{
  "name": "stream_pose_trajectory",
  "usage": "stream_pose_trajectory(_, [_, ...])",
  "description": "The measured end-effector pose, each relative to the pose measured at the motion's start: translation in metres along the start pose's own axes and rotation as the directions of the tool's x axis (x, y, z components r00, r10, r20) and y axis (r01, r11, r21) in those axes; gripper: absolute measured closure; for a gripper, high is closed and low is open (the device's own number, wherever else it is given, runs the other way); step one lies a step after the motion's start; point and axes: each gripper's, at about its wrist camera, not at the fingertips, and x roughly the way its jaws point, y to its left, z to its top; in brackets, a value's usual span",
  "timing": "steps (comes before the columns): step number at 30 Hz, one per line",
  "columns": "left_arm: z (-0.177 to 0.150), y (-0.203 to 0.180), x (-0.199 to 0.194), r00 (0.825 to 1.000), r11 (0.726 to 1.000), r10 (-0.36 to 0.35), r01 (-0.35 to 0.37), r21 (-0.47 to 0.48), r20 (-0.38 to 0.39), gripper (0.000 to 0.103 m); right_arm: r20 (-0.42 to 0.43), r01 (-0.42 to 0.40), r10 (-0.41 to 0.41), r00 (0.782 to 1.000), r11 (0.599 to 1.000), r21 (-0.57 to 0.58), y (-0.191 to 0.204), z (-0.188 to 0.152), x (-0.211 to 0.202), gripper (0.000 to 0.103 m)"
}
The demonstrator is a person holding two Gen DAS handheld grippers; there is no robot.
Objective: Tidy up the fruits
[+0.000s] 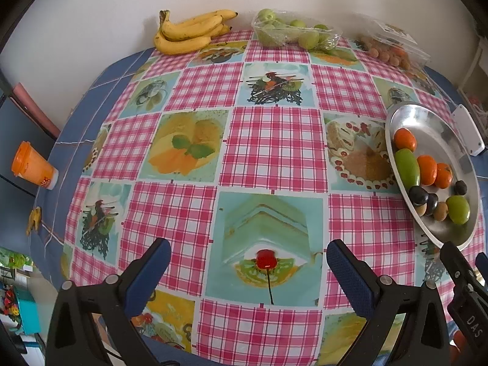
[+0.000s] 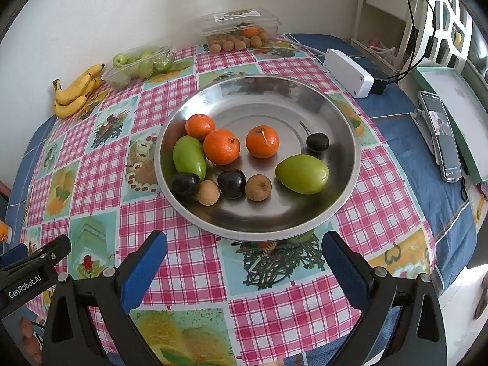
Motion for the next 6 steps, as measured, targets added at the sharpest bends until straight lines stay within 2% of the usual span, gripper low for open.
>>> stream_pose_trajectory(6, [-0.0002, 0.0009, -0.0016, 1.0, 1.0, -0.003, 0.003, -0.011, 0.009, 0.0, -0.001, 0.0, 0.0, 1.0, 1.0, -0.005, -0.0008, 0.0001, 0.0002, 0.002])
